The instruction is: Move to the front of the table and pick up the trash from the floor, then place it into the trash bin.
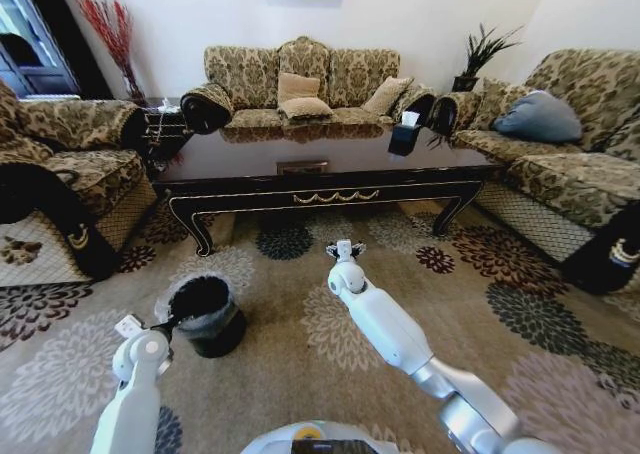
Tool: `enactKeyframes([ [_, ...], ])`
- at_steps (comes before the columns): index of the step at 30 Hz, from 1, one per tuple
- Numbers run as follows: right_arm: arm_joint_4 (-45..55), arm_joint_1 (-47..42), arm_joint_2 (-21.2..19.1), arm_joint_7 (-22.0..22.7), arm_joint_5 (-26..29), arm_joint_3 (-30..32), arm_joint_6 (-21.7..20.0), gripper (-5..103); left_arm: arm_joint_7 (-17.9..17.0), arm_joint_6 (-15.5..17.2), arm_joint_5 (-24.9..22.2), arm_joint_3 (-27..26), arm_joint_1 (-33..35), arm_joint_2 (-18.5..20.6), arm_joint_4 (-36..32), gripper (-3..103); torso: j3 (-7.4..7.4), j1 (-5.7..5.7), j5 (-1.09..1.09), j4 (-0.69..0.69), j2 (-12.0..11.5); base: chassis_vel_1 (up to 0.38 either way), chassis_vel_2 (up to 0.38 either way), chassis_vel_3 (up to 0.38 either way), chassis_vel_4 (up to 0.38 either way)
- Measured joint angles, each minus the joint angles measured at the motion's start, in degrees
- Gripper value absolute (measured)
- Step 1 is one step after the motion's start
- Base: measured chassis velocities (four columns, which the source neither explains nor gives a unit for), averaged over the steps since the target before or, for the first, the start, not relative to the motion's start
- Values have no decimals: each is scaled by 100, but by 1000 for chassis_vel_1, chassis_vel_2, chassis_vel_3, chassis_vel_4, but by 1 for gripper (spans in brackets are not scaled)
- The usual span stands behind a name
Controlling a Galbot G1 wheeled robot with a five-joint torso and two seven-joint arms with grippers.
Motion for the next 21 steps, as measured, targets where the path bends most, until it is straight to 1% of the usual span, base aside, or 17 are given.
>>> enactKeyframes([
  [1,-16,0,7,-35,-37,-5,35,100,-13,9,-33,-38,60,18,-84,37,0,0,0,1,0,0,0,0,0],
  [3,-38,0,10,-86,-100,-7,91,100,-24,18,-69,-86,129,42,-177,37,0,0,0,1,0,0,0,0,0],
  [5,-76,-3,15,-171,-230,-4,203,100,-42,36,-126,-197,283,94,-414,48,0,0,-1,1,0,0,0,0,0],
  [7,-75,-33,17,-216,-288,51,288,100,-43,48,-132,-360,533,147,-857,59,0,0,-1,1,0,0,0,0,0],
  [8,-75,-33,17,-216,-288,51,288,100,-43,48,-132,-360,533,147,-857,59,0,0,-1,1,0,0,0,0,0],
  [9,-60,-55,18,-232,-306,93,343,100,-40,57,-137,-429,644,155,-1120,64,0,0,-1,1,0,0,0,0,0],
  [10,-47,-76,15,-264,-336,135,430,100,-33,69,-145,-480,726,155,-1339,64,0,0,-1,2,0,0,0,0,0],
  [12,20,-176,-38,-458,-416,283,838,100,31,104,-89,-617,993,124,-2011,75,0,0,1,1,0,0,0,0,0],
  [13,80,-238,-84,-580,-422,353,1062,100,118,114,24,-643,1130,84,-2256,80,0,0,2,0,0,0,0,0,0],
  [14,80,-238,-84,-580,-422,353,1062,100,118,114,24,-643,1130,84,-2256,80,0,0,2,0,0,0,0,0,0],
  [15,180,-316,-145,-729,-419,432,1264,100,274,110,220,-651,1287,27,-2461,86,0,0,2,-1,0,0,0,0,0],
  [16,287,-392,-212,-849,-415,493,1419,100,449,84,443,-652,1422,-37,-2586,86,0,0,1,-1,0,0,0,0,0],
  [17,506,-548,-348,-1045,-412,604,1644,100,859,-43,965,-626,1666,-157,-2721,91,0,0,1,0,0,0,0,0,0],
  [18,743,-720,-506,-1189,-414,714,1790,100,1303,-279,1534,-593,1876,-265,-2755,96,0,0,1,2,0,0,0,0,0],
  [19,743,-720,-506,-1189,-414,714,1790,100,1303,-279,1534,-593,1876,-265,-2755,96,0,0,1,2,0,0,0,0,0],
  [21,1174,-1067,-806,-1421,-422,925,1932,100,1877,-797,2408,-545,2142,-411,-2745,100,0,0,0,3,0,0,0,0,0],
])
